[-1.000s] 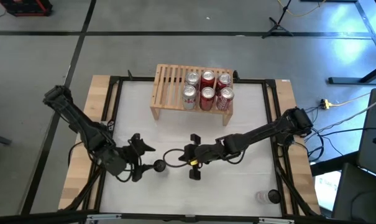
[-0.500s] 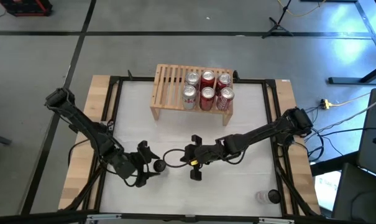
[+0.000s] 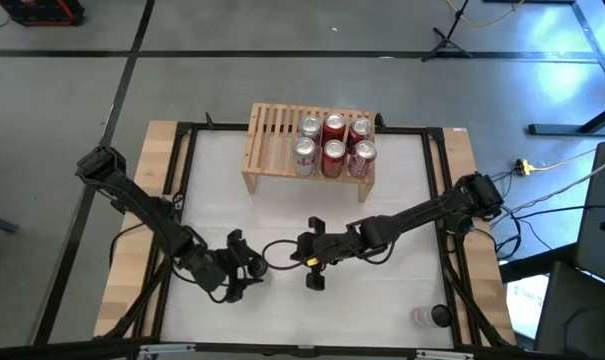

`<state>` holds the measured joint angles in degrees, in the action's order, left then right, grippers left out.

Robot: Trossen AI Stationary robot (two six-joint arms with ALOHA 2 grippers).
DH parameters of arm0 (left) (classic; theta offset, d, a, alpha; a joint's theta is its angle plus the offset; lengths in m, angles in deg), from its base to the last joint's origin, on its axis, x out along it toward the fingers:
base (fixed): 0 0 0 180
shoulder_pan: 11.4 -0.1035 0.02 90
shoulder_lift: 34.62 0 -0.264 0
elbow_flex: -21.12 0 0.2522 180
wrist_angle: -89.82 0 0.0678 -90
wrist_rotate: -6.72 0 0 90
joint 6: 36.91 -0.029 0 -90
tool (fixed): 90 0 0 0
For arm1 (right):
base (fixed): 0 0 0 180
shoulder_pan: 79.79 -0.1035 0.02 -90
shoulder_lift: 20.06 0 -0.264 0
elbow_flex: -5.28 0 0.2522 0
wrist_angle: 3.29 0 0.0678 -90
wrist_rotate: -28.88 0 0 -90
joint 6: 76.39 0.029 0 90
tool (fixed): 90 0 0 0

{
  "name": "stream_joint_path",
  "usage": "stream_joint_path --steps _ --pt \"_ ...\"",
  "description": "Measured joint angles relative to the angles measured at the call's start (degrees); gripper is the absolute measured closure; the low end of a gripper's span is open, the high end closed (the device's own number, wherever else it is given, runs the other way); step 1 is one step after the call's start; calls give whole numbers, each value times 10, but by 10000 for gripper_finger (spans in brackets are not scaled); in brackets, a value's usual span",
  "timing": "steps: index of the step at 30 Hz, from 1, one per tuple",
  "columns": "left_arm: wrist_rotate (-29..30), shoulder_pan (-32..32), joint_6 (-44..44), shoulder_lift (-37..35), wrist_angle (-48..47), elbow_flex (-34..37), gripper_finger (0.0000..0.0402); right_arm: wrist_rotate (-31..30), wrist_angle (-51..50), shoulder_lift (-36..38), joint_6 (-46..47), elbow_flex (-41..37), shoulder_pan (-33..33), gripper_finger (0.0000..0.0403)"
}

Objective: Place canned beverage on shelf
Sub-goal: Put the top white and pink soda can on the shelf

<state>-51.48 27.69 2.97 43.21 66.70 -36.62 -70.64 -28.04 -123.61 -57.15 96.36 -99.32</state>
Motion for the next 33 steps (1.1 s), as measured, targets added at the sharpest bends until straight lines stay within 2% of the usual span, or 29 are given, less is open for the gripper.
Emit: stream_joint_path --steps 6,10,14,19,23,29,33 --pt "-25 -25 -12 -4 0 -2 165 0 -47 33 -2 0 0 391" --pt "-51 -39 -27 -21 -29 -32 170 0 -103 84 -1 0 0 391" --pt "-75 -63 -49 -53 -83 -116 170 1 -154 150 0 0 0 391" --pt "-85 -109 -97 -58 -251 -261 170 -3 -218 220 -14 0 1 391" --pt "-93 -171 -134 -60 -349 -362 167 -12 -264 266 -25 0 5 391" --pt "-115 -274 -181 -59 -406 -467 165 0 -333 328 -50 0 21 391" --pt "-122 -347 -198 -58 -424 -506 164 6 -380 375 -69 0 45 391"
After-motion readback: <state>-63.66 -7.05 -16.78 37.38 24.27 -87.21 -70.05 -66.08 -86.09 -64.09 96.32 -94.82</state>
